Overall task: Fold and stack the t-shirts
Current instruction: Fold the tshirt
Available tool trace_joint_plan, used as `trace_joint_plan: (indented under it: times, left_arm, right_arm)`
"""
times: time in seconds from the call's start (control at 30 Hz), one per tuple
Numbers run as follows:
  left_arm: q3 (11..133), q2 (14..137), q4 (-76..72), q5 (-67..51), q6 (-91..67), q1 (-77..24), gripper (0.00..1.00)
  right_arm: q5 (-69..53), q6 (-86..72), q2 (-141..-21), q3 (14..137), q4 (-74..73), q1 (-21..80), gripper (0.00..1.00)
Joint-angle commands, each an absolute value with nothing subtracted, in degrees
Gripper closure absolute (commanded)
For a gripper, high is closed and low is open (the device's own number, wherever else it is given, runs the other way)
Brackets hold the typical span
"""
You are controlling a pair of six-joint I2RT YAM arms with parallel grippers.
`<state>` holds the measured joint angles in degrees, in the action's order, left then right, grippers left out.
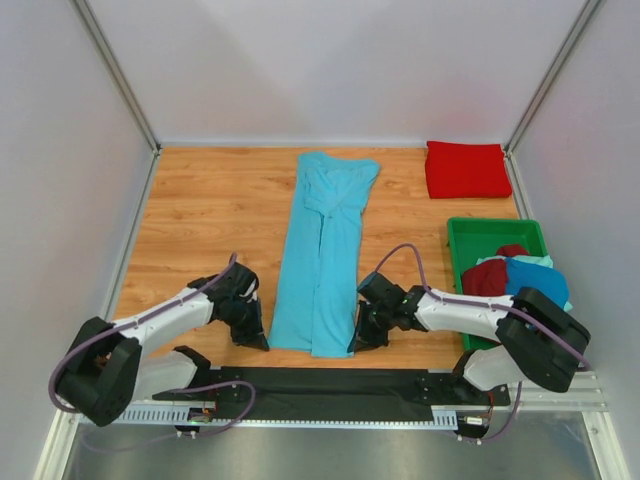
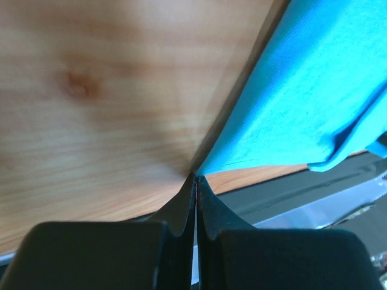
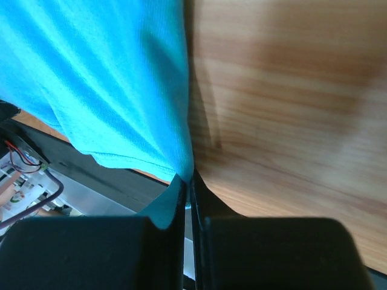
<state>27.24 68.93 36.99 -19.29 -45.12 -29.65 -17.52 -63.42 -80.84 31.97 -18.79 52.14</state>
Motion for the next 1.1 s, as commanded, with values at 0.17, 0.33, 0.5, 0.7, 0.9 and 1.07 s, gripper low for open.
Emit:
trace_joint_plan:
  times: [0.17, 0.33, 0.5, 0.7, 0.9, 1.07]
  left_arm:
    - [29.0, 62.8, 39.0, -22.3, -48.6, -31.5, 1.0]
    - [39.5, 64.7, 44.3, -19.2, -46.5, -31.2, 1.0]
    - [56.2, 75.9, 46.7, -17.7, -42.4, -26.6, 1.0]
    - [75.6, 95.6, 45.9, -18.5, -38.9, -21.4, 1.0]
    - [87.2, 109.2, 46.1, -19.6, -37.8, -18.6, 1.0]
    - [95.1, 116.4, 47.5, -19.6, -36.9, -17.6, 1.0]
  right_arm:
    - [-14.7, -61.6, -75.5, 31.9, -23.4, 52.6, 1.0]
    - [-11.7, -56.6, -77.3, 39.9, -31.3, 49.5, 1.0]
    - [-10.4, -47.3, -84.3, 53.8, -39.0, 38.2, 1.0]
    - [-10.9, -36.4, -103.0, 76.9, -46.1, 30.5, 1.0]
    - [-13.3, -33.3, -115.9, 92.9, -50.2, 25.7, 0.99]
    - [-15.3, -32.8, -119.2, 97.8, -52.3, 23.1, 1.0]
